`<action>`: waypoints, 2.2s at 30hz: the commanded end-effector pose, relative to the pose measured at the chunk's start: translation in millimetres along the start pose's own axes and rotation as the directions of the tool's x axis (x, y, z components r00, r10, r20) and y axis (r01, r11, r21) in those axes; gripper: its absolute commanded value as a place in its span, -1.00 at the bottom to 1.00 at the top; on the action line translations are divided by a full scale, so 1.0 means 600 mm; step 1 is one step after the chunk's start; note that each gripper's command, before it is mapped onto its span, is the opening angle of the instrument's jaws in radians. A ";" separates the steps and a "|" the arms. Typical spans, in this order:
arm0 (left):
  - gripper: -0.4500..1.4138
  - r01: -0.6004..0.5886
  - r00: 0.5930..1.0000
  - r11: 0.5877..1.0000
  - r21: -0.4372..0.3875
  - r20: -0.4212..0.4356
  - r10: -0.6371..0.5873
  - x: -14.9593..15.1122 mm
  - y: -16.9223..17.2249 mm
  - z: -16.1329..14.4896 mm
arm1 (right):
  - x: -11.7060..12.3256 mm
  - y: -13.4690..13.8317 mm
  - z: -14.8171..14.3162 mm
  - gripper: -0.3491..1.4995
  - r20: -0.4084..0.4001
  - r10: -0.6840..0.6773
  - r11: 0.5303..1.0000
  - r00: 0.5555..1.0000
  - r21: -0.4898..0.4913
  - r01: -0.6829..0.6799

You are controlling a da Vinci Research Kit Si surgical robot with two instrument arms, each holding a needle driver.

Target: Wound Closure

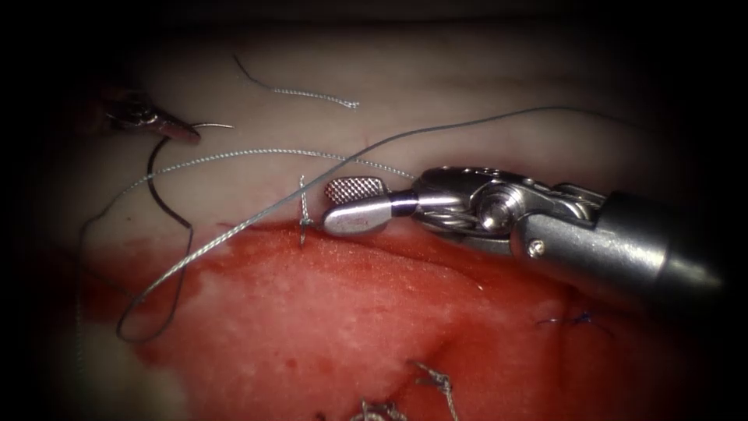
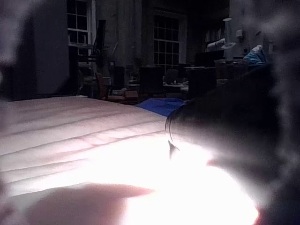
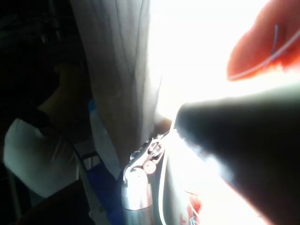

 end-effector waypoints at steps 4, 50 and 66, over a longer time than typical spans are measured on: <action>-0.77 -0.038 0.999 0.999 0.040 0.013 0.037 0.0021 -0.0003 -0.0013 | -0.0027 0.0009 0.0007 0.87 0.006 -0.001 1.000 1.000 -0.003 0.001; -1.00 0.145 0.989 0.983 0.111 -0.020 -0.144 0.0026 0.0002 -0.0064 | -0.0024 0.0011 0.0012 0.87 0.003 0.015 1.000 1.000 -0.006 -0.015; 0.26 0.040 0.999 0.969 0.245 0.020 -0.046 -0.0005 -0.0028 -0.0061 | -0.0024 0.0013 0.0012 0.89 0.002 0.021 1.000 1.000 -0.007 -0.021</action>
